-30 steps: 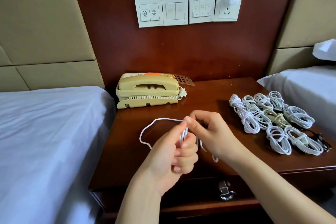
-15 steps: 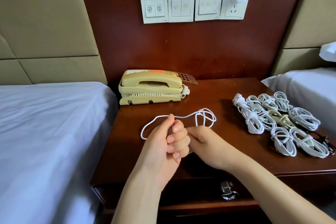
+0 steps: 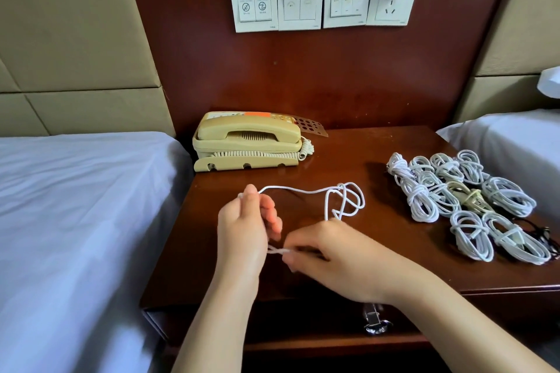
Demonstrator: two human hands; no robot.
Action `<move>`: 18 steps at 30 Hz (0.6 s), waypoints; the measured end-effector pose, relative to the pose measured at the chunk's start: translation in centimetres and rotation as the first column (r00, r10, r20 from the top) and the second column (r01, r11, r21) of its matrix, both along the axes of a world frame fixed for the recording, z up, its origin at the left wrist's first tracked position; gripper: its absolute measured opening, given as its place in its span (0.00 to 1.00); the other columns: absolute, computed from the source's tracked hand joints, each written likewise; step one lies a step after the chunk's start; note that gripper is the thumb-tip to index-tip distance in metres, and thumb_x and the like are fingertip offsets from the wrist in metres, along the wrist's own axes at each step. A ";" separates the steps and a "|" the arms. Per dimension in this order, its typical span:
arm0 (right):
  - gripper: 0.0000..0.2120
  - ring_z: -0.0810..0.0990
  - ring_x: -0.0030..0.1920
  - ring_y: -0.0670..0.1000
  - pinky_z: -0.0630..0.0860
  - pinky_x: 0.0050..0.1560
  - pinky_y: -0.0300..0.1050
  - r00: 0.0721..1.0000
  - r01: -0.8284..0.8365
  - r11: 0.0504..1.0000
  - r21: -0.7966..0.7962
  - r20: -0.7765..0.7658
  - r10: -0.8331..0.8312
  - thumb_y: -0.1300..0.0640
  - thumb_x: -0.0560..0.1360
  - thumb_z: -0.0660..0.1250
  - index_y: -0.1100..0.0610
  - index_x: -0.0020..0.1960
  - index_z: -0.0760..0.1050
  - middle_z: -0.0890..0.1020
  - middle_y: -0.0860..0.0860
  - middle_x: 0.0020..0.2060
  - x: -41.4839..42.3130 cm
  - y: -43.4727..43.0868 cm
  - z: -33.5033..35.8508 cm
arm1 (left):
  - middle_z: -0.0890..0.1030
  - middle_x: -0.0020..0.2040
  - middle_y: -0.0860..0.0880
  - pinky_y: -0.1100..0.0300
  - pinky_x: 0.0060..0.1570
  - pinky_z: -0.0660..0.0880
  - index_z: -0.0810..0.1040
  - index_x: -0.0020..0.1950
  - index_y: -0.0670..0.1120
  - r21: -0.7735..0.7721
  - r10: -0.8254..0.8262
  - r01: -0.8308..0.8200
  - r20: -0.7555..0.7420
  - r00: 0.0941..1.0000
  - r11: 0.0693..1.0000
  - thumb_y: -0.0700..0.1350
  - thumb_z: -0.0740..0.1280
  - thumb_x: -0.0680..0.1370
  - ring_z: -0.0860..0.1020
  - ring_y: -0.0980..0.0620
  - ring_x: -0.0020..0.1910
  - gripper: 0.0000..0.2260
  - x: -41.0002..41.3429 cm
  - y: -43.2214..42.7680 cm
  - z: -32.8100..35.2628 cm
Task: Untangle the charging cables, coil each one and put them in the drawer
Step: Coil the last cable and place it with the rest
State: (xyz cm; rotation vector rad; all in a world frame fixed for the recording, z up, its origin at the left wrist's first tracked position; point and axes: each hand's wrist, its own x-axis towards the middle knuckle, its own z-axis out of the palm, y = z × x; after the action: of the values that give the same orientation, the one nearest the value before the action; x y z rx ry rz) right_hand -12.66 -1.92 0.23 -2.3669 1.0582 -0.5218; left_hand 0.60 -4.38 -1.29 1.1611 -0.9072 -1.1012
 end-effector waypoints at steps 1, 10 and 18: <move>0.10 0.72 0.33 0.46 0.65 0.33 0.35 0.998 0.025 0.999 -0.042 0.055 -0.023 0.56 0.79 0.62 0.53 0.39 0.75 0.74 0.45 0.30 -0.2 0.0 0.2 | 0.70 0.19 0.52 0.62 0.25 0.68 0.71 0.34 0.41 -0.001 0.013 -0.013 0.093 0.996 1.000 0.46 0.53 0.83 0.70 0.54 0.21 0.20 0.1 0.1 -0.1; 0.12 0.77 0.26 0.46 0.71 0.35 0.37 0.870 0.150 0.989 -0.004 0.475 -0.130 0.58 0.80 0.61 0.53 0.37 0.72 0.77 0.47 0.25 -0.9 -1.1 -0.4 | 0.72 0.22 0.43 0.63 0.24 0.70 0.78 0.38 0.32 0.168 -0.451 0.435 0.066 0.890 0.884 0.62 0.39 0.79 0.73 0.48 0.22 0.40 -1.7 0.6 0.3; 0.17 0.65 0.29 0.43 0.62 0.31 0.37 0.796 0.199 0.980 0.018 0.581 -0.172 0.53 0.76 0.63 0.64 0.36 0.72 0.69 0.51 0.25 -1.3 -3.3 -1.5 | 0.62 0.17 0.49 0.66 0.16 0.59 0.69 0.23 0.42 0.215 -0.586 0.613 -0.179 0.790 0.760 0.62 0.44 0.79 0.61 0.55 0.14 0.34 -1.4 1.5 1.0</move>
State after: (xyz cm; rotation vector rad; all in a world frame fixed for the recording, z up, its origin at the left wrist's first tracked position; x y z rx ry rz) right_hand -13.95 -5.18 -1.22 -1.9275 0.9841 -1.2599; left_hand -0.81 -2.87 -0.28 1.0285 -1.1158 -1.8414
